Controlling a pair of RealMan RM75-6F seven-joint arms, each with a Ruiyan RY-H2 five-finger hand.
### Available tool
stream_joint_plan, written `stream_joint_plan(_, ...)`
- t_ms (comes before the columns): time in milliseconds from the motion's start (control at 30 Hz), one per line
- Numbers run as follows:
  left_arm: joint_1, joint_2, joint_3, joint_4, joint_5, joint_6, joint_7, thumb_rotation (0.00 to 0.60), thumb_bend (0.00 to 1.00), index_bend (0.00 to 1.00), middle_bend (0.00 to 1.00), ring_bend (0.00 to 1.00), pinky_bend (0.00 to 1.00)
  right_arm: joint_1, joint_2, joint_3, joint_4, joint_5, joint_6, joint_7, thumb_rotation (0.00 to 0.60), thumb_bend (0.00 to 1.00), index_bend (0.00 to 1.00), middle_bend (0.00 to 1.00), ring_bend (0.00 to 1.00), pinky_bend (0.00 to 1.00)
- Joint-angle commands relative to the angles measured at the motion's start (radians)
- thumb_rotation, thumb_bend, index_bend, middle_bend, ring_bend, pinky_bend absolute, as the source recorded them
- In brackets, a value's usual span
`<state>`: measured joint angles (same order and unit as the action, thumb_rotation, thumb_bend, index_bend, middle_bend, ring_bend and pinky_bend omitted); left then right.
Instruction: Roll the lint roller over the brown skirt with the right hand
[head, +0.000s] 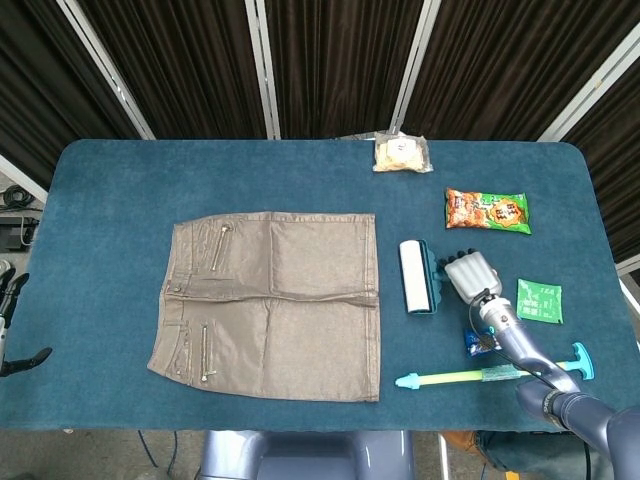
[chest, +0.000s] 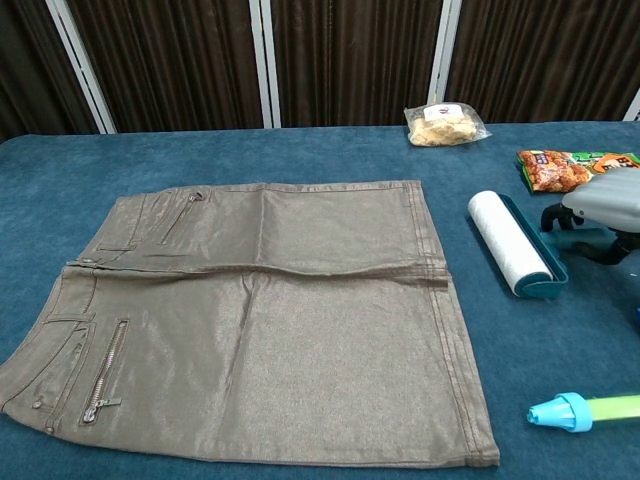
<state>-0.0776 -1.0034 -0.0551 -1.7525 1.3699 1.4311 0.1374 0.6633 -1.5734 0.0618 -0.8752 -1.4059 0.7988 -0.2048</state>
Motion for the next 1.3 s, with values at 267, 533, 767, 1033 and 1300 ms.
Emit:
stream_joint_plan(267,-0.004,0.004,0.003,-0.005,-0.001,-0.011,-0.005,0.600,0.00,0.00,0.00,0.00,0.00,-0.004,0.027,-0.012,-0.017,-0.067,0.115,0.014,0.600,0.76,0.46,0.56,0.45,0.51)
stream_joint_plan(533,-0.001,0.015,0.005,-0.016,0.011,-0.005,-0.023,0.600,0.00,0.00,0.00,0.00,0.00,0.015,0.136,0.004,-0.173,-0.154,0.253,0.027,0.600,0.77,0.46,0.56,0.45,0.51)
stream_joint_plan(767,0.003,0.025,0.011,-0.020,0.030,0.003,-0.042,0.600,0.00,0.00,0.00,0.00,0.00,0.069,0.237,0.009,-0.407,-0.270,0.307,-0.154,0.600,0.77,0.47,0.56,0.46,0.51)
stream_joint_plan(1033,0.003,0.033,0.014,-0.016,0.035,0.000,-0.063,0.600,0.00,0.00,0.00,0.00,0.00,0.161,0.235,0.039,-0.623,-0.306,0.187,-0.450,0.600,0.77,0.47,0.57,0.47,0.52)
stream_joint_plan(1300,0.001,0.038,0.010,-0.002,0.022,-0.009,-0.086,0.600,0.00,0.00,0.00,0.00,0.00,0.239,0.121,0.040,-0.639,-0.289,0.034,-0.654,0.600,0.77,0.47,0.57,0.47,0.52)
